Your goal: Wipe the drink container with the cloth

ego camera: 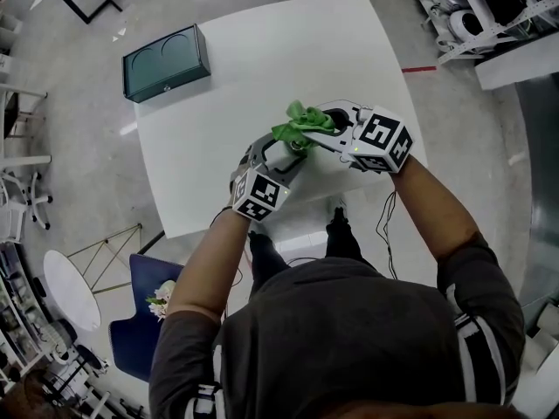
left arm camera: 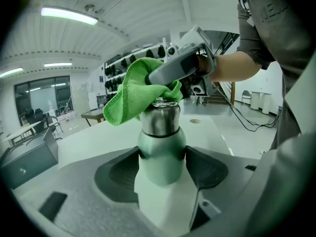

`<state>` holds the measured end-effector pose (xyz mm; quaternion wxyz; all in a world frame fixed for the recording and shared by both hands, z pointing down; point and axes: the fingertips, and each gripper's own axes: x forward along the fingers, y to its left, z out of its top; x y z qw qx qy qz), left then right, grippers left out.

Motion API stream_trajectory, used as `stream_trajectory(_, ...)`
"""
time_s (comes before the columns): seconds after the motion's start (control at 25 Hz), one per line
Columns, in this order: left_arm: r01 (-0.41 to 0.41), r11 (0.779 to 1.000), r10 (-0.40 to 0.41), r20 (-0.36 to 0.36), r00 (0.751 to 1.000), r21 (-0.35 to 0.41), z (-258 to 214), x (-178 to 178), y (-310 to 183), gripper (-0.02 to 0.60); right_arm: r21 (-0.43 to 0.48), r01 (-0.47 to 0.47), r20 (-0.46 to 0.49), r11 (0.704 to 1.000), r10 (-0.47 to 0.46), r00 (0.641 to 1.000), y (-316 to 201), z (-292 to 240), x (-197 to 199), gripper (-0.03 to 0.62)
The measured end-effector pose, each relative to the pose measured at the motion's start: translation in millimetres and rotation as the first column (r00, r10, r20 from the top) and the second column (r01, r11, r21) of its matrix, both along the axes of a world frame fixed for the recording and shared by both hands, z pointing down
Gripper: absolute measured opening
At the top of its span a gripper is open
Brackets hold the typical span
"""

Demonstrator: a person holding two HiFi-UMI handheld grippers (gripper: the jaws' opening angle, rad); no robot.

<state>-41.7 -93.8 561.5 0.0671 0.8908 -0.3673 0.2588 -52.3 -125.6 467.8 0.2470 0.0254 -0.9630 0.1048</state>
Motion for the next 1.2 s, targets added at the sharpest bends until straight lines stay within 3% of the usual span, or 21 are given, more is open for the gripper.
stream_trajectory(0.2,0.054,0.999,-0.054,-0.021,0.998,0.002,1,-1,1,0.293,-0.085,-0.112,0.022,0.99,0.114,0.993,-15,17,23,0.08)
stream_trajectory(0.36,0.065,0.998,-0.065,-0.028,0.997,-0.001,2,-1,2,0.293,-0.093,-0.154,-0.064,0.984,0.148,0.987,-12,52,41,0.078)
stream_trajectory(0.52,0.068,0.998,-0.068,-0.031,0.997,-0.009,2,-2,0,0.293,-0.199,-0.228,-0.041,0.953,0.224,0.974,-8,74,48,0.078)
stream_trajectory(0.68,0.071,0.997,-0.071,-0.032,0.997,-0.015,2,-4,-1,0.293,-0.187,-0.195,-0.175,0.963,0.163,0.971,10,114,55,0.078)
stream_trajectory(0.76,0.075,0.997,-0.075,-0.031,0.997,-0.016,2,-5,-2,0.293,-0.199,-0.178,-0.197,0.964,0.139,0.971,21,125,55,0.078)
stream_trajectory(0.88,0.087,0.996,-0.088,-0.031,0.996,-0.02,3,-4,-3,0.293,-0.22,-0.215,-0.143,0.952,0.187,0.972,18,114,61,0.08)
stream_trajectory(1.04,0.102,0.994,-0.103,-0.017,0.995,-0.042,4,-3,-2,0.293,-0.226,-0.293,0.01,0.929,0.303,0.953,0,66,64,0.08)
stream_trajectory(1.2,0.095,0.99,-0.097,-0.01,0.995,-0.099,3,-2,1,0.293,-0.217,-0.283,-0.006,0.934,0.289,0.957,9,74,54,0.08)
